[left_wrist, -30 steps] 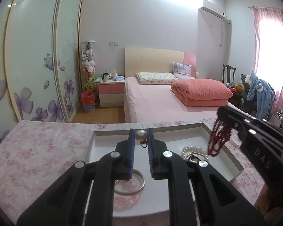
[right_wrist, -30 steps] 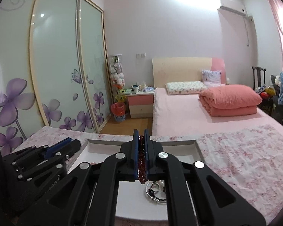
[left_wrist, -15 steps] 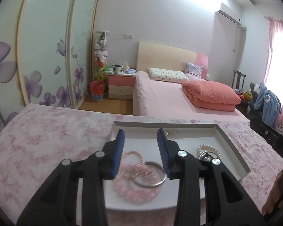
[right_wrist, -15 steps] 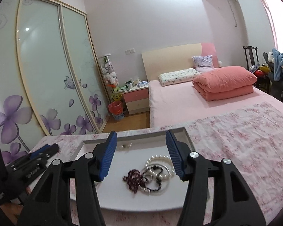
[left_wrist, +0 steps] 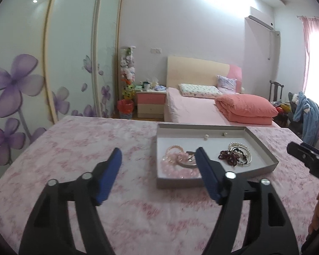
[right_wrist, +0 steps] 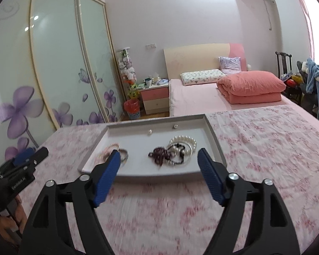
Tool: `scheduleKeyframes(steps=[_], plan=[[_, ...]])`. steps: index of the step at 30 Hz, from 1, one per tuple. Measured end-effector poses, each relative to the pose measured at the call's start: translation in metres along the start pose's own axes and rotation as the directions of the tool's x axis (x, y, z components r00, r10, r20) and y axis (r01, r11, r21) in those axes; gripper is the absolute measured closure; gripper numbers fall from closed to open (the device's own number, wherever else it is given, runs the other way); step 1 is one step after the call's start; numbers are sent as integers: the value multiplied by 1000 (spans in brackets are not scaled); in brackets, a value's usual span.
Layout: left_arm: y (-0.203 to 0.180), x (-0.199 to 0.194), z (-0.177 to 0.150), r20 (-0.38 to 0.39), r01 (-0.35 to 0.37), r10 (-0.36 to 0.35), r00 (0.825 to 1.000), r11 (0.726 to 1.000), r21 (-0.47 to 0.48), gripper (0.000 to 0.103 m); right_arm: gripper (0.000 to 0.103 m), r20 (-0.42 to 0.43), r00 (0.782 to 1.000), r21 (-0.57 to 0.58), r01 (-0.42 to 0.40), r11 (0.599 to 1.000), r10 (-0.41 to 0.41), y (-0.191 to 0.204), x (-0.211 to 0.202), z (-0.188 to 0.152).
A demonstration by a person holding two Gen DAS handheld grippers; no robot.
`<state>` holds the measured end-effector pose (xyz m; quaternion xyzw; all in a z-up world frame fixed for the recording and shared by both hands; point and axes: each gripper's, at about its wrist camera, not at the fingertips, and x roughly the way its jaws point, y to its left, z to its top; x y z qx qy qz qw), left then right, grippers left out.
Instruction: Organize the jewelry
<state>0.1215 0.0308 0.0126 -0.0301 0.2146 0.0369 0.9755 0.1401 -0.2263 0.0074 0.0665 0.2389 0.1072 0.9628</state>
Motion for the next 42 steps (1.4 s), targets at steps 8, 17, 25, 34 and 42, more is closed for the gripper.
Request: scheduleKeyframes(steps=[8,17,25,34,42], plan=[[-4,-30,-16,31,28,-28,999,1000,6,4,2,32,999,-70,30,997,-27,13,-28,-20],[-11,-52,-30,44,36,-37,998,999,26,4,2,44,999,-43,18,999,-16,12,-48,-38],[-18,-60,-32,58,35,-38,998,998,56,4,2,107,994,-41,21,999,-17,14,-59,-40],[-21,-56,-34,45,43,-46,998,997,58,4,2,91,996,-39,26,999,-22,11,-55,-47],[-21,-55,-35,41,45,-47,998,998,52,4,2,91,996,-39,26,999,-22,11,-55,-47]])
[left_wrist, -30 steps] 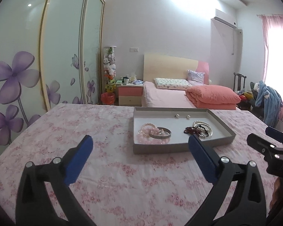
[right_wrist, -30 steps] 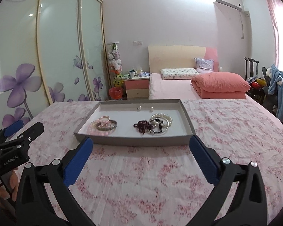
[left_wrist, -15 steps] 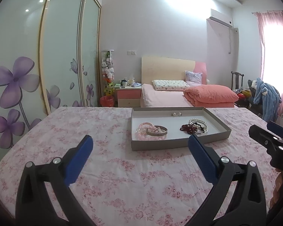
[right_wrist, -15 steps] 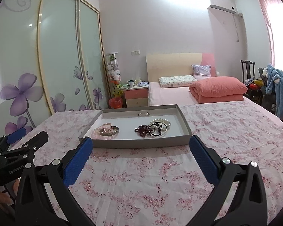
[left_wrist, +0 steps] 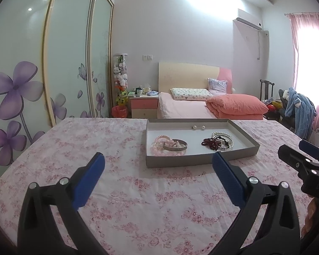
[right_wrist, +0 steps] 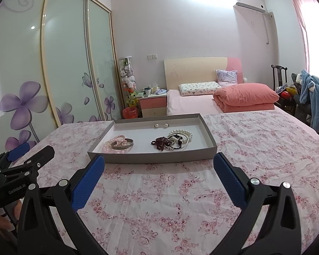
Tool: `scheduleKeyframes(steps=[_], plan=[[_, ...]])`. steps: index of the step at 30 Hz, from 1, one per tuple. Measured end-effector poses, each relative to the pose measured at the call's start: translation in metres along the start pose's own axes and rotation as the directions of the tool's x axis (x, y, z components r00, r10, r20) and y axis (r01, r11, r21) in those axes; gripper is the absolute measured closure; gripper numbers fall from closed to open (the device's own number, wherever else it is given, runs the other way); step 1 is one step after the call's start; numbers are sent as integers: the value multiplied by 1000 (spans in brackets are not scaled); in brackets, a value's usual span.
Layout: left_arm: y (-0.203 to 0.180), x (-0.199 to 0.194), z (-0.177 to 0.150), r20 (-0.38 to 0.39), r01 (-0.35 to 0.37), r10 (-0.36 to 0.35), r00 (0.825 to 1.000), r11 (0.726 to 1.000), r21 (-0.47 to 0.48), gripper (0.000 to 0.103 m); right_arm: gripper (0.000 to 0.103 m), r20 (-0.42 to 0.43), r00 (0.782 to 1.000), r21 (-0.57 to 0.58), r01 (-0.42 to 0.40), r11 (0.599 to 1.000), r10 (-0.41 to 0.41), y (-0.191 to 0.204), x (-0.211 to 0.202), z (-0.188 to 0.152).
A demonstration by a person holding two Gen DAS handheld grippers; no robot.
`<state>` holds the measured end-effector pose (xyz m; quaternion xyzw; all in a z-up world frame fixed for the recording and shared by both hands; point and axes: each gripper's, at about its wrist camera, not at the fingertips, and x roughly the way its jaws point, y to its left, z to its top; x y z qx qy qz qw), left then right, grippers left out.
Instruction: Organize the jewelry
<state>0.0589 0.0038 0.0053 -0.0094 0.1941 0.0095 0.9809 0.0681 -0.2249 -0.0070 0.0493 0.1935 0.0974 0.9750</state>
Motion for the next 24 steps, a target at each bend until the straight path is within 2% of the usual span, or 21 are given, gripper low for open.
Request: scheduleKeyframes(steps=[24], plan=[[-1,1,-1,-2,2,-2,1000,1000,0,4,2,-4,1000,10,-1,1000,1,1,1,-1]])
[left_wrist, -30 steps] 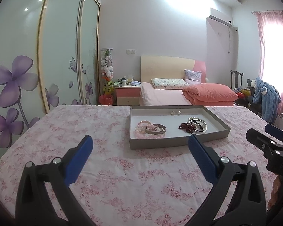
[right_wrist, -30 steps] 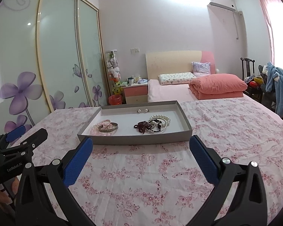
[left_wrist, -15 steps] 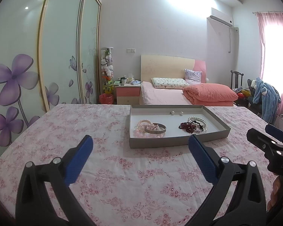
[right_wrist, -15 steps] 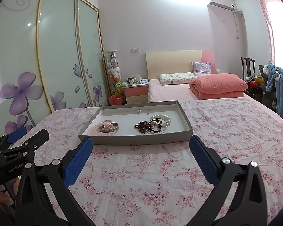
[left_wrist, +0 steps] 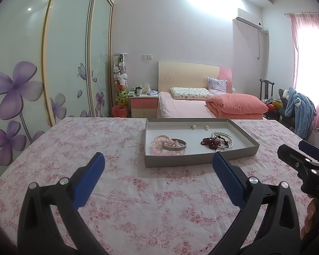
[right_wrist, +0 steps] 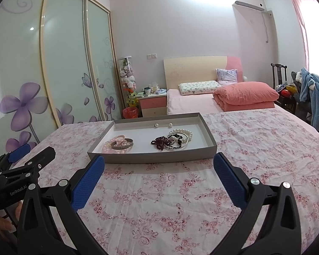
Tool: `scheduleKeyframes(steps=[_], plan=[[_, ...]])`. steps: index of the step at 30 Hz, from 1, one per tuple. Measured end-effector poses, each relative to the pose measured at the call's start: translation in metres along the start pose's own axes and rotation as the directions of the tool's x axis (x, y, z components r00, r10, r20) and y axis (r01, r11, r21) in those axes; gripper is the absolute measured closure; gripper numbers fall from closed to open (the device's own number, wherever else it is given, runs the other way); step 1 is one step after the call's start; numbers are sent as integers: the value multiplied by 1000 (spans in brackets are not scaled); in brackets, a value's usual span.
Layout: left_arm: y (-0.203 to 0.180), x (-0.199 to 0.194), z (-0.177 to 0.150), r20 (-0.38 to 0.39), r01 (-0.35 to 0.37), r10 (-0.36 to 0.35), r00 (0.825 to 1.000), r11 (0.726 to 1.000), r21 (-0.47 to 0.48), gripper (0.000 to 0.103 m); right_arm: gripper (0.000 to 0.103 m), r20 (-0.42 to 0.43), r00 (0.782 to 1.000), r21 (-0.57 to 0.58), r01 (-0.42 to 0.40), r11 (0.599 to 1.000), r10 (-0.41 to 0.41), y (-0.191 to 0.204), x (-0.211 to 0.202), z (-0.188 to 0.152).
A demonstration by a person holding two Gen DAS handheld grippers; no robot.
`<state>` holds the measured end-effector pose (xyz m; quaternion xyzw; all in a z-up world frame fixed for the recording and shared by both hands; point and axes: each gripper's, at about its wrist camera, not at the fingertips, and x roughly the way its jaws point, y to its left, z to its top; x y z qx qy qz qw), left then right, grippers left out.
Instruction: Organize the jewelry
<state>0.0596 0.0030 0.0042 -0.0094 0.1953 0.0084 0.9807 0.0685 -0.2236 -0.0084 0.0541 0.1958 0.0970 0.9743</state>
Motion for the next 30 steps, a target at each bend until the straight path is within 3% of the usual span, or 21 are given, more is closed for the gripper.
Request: scheduleKeyframes(steps=[30], plan=[[-7,3,-5,-22,0,0,1000,1000,1,4,2,-3,1000,5,-3,1000,3,0,1,-3]])
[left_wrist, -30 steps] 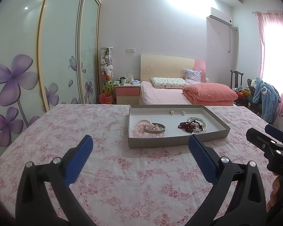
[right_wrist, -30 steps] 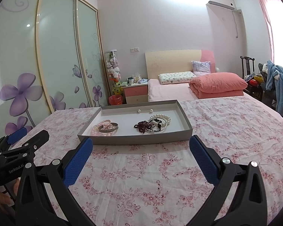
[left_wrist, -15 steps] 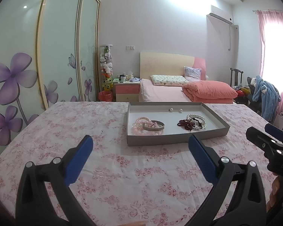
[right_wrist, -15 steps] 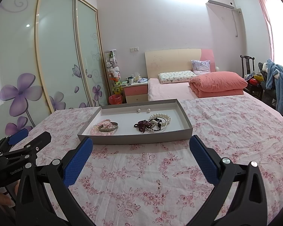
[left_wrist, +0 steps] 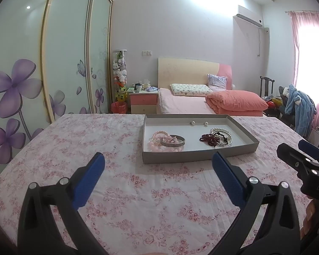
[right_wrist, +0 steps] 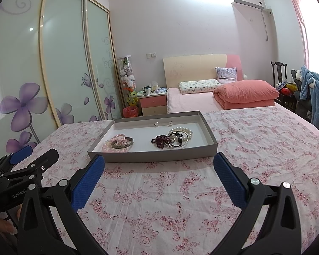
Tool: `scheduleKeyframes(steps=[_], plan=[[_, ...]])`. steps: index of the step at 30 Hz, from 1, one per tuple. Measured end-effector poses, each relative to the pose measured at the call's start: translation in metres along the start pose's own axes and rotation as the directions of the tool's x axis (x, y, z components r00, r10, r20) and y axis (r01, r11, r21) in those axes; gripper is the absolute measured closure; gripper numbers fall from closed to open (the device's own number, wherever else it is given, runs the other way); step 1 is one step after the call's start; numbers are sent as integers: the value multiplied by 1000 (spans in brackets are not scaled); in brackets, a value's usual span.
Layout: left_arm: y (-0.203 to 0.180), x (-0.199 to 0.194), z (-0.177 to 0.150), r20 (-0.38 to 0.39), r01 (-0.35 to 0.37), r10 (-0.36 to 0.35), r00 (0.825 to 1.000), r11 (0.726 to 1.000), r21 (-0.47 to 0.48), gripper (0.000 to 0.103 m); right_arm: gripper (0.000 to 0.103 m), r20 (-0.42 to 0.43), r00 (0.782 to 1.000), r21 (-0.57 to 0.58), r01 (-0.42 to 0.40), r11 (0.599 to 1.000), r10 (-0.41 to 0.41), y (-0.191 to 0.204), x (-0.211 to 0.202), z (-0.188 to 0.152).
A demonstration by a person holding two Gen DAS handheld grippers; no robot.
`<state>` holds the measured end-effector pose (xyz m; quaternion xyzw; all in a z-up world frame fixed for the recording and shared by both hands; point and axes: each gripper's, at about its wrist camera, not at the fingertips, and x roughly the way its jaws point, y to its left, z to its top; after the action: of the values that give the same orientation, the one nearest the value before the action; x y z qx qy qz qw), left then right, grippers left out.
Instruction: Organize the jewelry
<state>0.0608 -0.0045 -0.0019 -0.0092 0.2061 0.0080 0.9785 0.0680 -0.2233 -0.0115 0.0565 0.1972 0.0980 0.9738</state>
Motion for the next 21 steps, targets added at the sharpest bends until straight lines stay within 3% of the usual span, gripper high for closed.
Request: scheduleKeyframes(steps=[21], plan=[[-3,0,-1,-3,0,0,1000,1000,2,4,2,0,1000,2,0,1000,0,-1,0,0]])
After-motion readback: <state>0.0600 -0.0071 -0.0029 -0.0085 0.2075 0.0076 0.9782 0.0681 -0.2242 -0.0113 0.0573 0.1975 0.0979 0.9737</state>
